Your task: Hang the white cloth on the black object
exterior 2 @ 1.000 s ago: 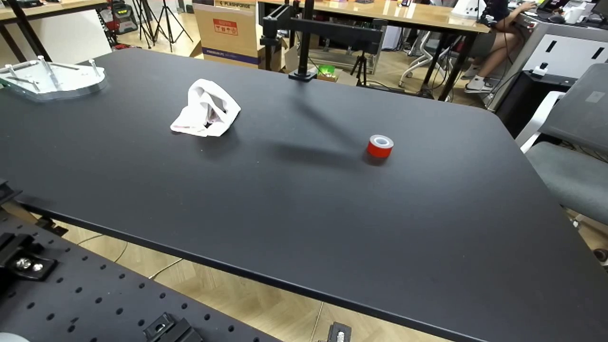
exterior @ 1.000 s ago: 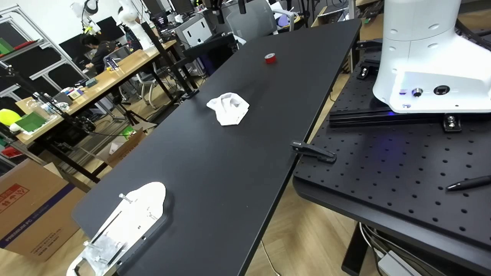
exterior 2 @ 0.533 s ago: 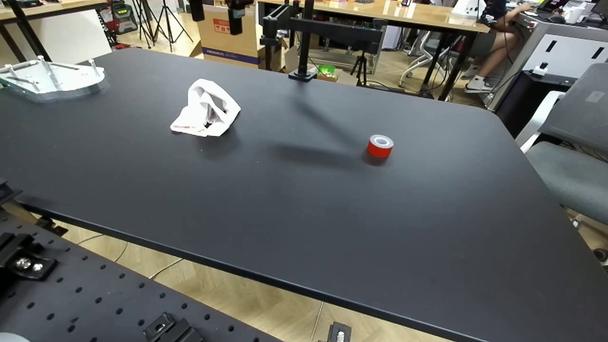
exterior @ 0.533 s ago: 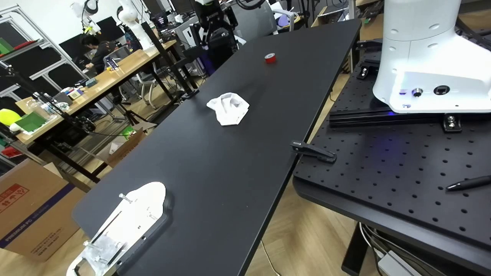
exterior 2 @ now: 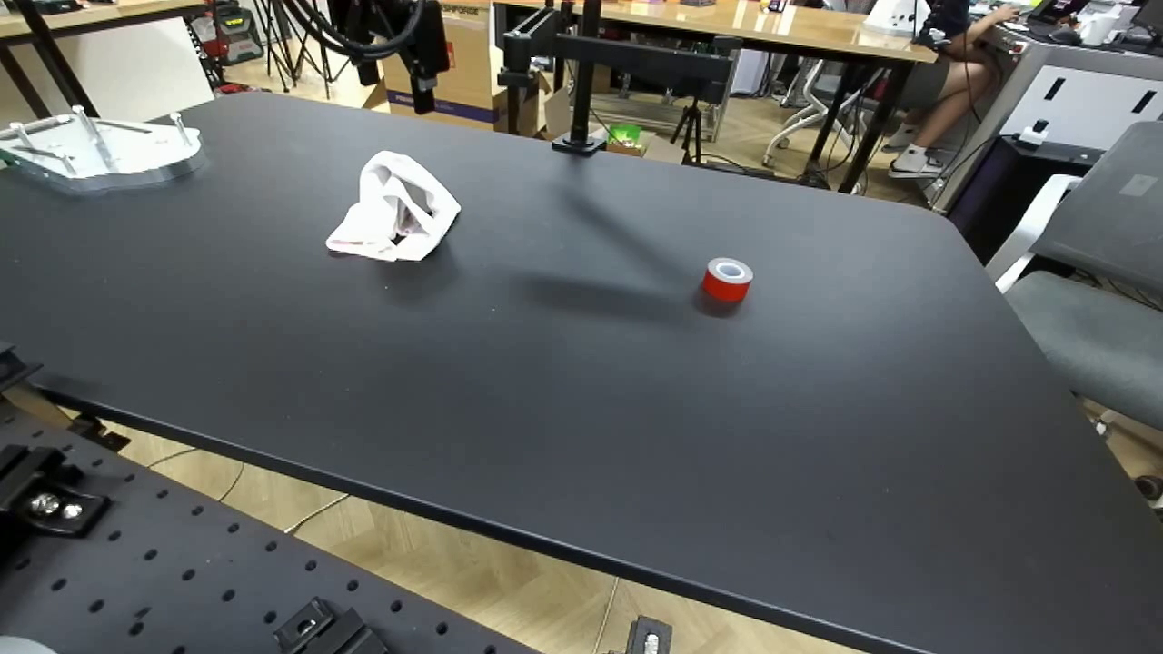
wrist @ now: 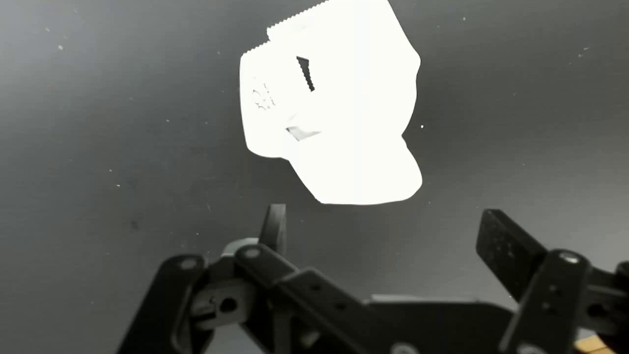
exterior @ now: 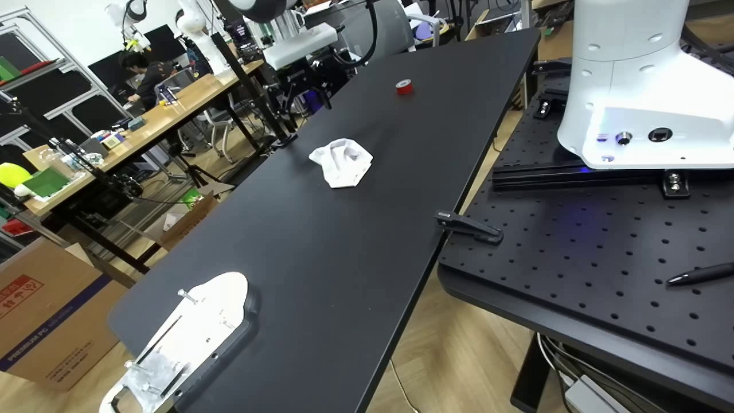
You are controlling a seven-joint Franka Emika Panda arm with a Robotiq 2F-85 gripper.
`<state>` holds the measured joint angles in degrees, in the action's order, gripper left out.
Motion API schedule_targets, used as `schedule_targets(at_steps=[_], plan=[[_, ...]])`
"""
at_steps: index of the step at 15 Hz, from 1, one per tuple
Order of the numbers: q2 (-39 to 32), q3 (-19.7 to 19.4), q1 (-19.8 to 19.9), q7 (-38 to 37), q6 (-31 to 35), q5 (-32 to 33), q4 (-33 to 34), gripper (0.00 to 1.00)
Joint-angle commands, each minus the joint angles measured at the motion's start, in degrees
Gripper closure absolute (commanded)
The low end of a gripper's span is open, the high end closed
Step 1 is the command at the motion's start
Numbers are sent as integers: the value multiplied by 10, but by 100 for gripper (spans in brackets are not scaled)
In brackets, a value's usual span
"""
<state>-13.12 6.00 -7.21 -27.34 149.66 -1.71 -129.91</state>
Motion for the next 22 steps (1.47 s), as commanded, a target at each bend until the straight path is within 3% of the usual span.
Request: schedule_targets(at_steps=[1, 5, 11, 21, 22], plan=[[-64, -32, -40, -50, 52, 35, 41, 0], [-100, -49, -79, -53, 76, 21, 50, 0], [-92, -70, -115, -79, 73, 18, 34, 0], [-93, -54, -92, -65, 34, -50, 24, 0], [-93, -54, -91, -67, 35, -53, 23, 25]])
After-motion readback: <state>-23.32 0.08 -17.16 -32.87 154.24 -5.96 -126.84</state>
